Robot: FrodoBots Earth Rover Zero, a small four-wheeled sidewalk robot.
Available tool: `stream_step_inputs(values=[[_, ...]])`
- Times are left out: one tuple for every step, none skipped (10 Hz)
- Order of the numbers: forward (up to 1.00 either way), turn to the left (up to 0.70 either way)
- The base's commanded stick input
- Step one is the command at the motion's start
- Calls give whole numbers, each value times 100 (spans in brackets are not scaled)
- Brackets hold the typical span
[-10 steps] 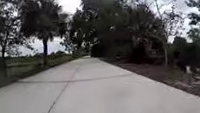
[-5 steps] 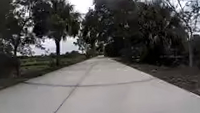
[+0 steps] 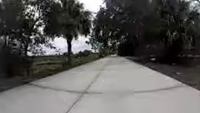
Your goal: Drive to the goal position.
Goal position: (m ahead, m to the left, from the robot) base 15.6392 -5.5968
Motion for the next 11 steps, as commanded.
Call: stream_step_inputs(values=[[85, 0], [85, 0], [85, 0], [85, 0], [85, 0], [85, 0], [85, 0], [85, 0], [85, 0], [85, 0], [85, 0]])
